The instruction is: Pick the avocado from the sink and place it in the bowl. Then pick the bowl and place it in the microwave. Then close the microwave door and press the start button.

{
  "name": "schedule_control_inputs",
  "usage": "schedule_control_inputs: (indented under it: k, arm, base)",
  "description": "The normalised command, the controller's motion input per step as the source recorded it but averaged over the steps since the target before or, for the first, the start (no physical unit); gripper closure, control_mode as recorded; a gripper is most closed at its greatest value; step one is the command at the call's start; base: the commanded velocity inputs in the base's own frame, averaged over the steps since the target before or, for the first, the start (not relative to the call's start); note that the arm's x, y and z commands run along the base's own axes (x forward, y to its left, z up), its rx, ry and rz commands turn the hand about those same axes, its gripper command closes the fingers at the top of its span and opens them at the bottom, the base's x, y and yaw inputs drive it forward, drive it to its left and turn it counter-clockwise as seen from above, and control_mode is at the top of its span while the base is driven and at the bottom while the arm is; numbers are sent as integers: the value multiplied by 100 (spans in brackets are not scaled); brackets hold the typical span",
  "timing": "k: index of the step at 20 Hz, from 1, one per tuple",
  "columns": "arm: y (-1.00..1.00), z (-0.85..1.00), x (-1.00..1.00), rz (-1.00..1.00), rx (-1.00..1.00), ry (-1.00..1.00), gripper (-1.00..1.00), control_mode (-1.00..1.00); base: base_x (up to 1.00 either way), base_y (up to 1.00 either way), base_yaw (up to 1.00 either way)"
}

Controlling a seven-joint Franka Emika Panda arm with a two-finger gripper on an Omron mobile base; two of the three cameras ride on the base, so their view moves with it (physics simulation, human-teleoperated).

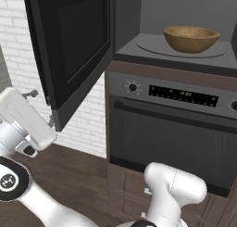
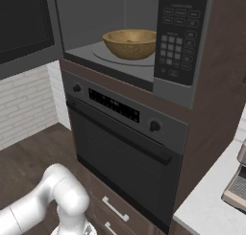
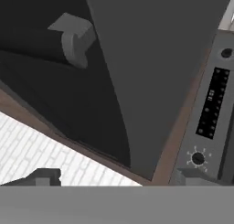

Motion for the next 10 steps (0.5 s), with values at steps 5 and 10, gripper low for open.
schedule_control_inputs:
  k: [5, 10]
  arm:
    - [-64, 14, 0, 0, 15, -30, -100, -100]
    - [-65, 20, -4, 0, 15, -27, -100, -100]
  base:
    - [0, 0, 0]
    - [0, 0, 0]
